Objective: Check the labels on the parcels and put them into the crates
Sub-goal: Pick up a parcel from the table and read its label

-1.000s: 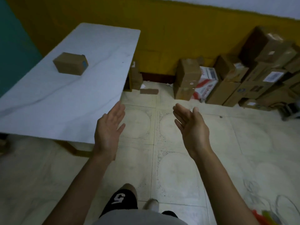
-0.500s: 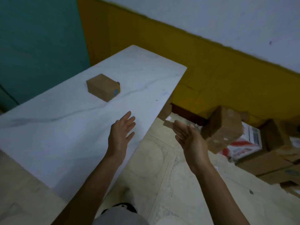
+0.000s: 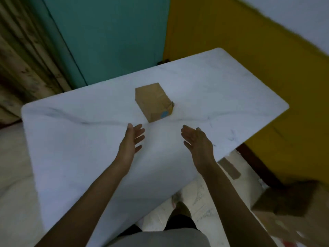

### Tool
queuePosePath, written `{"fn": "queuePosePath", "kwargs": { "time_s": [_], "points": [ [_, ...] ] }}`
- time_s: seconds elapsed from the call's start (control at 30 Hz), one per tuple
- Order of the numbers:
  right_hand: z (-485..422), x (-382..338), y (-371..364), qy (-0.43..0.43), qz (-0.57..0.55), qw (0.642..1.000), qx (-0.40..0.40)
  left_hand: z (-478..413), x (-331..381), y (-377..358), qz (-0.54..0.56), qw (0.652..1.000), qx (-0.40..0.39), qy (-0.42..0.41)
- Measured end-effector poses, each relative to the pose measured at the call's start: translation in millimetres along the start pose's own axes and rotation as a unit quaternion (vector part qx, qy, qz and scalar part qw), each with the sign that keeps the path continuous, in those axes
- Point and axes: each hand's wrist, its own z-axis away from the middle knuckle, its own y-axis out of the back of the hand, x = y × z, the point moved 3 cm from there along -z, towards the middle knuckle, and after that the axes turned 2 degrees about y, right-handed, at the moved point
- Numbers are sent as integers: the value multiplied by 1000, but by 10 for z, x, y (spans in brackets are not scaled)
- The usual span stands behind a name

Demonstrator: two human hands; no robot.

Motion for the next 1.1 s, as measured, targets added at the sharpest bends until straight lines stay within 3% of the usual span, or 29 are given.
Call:
{"fn": "queuePosePath", "kwargs": {
  "time_s": [0.3, 0.4, 0.47, 0.57, 0.7, 0.83, 0.93, 1.1],
  "points": [
    [-1903, -234, -185, -86, 98, 988, -83, -1021, 103, -526, -17, 985, 171, 31],
    [-2137, -210, -372, -67, 184, 969, -148, -1185, 75, -651, -25, 979, 200, 37],
    [-2148, -246, -406, -21, 216, 963, -162, -1140, 97, -681, -28, 974, 224, 10],
    [-2073, -431, -369, 36, 174, 969, -173, -894, 253, -601, -28, 956, 270, -107],
    [-1871, -741, -542, 80, 153, 950, -260, -635, 558, -479, -106, 944, 243, -198],
    [-1620, -993, -706, 154, 161, 913, -342, -450, 699, -357, -108, 927, 291, -209],
    [-1440, -1081, -755, 156, 160, 887, -404, -260, 711, -273, -28, 943, 280, -176],
    [-1145, -998, -831, 148, 207, 850, -461, 82, 722, -130, 35, 938, 290, -184]
  ]
}}
